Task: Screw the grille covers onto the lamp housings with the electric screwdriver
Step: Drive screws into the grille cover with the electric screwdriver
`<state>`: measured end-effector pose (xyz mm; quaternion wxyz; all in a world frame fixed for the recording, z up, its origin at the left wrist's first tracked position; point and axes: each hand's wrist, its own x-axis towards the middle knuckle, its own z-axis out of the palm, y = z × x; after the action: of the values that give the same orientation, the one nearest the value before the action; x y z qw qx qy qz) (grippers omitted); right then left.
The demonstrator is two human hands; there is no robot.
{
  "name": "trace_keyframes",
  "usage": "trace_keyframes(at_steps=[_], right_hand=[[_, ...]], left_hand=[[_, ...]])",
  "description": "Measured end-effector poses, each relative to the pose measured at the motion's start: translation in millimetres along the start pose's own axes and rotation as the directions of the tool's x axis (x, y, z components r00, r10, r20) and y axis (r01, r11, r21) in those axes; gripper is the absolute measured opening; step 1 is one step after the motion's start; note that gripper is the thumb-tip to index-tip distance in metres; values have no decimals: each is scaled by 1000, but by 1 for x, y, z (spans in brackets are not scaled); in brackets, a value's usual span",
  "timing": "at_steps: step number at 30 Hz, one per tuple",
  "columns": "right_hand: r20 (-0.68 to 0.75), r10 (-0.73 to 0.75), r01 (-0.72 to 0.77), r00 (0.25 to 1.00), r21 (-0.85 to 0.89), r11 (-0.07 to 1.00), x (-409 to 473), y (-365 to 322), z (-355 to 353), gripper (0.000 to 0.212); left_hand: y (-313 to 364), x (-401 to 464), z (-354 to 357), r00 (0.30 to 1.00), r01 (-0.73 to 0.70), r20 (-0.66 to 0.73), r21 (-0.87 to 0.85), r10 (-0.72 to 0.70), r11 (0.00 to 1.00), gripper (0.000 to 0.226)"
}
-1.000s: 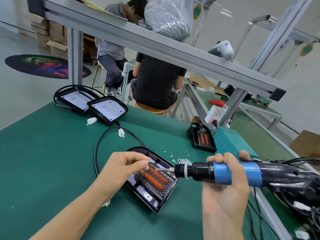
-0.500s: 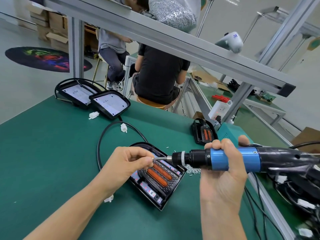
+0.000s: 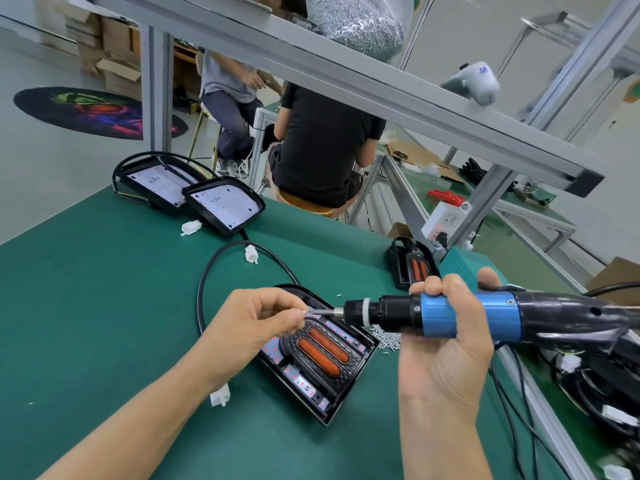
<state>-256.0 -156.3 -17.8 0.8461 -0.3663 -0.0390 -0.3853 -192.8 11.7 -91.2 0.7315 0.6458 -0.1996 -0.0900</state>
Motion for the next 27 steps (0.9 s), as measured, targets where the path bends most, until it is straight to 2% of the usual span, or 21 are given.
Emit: trace_keyframes(at_steps=[17, 23, 27], right_hand=[[18, 18, -18, 1000, 2, 1000, 13, 18, 9, 35], [-57, 28, -33, 998, -89, 995, 29, 39, 13, 37], [-100, 70, -77, 992, -69, 995, 42, 49, 7, 36]], left_hand=[[-3, 16, -5, 999, 0, -48, -41, -2, 999, 15], [-3, 42, -8, 999, 48, -35, 200, -42, 979, 15], [-1, 53, -14, 998, 67, -41, 357, -56, 932, 14]])
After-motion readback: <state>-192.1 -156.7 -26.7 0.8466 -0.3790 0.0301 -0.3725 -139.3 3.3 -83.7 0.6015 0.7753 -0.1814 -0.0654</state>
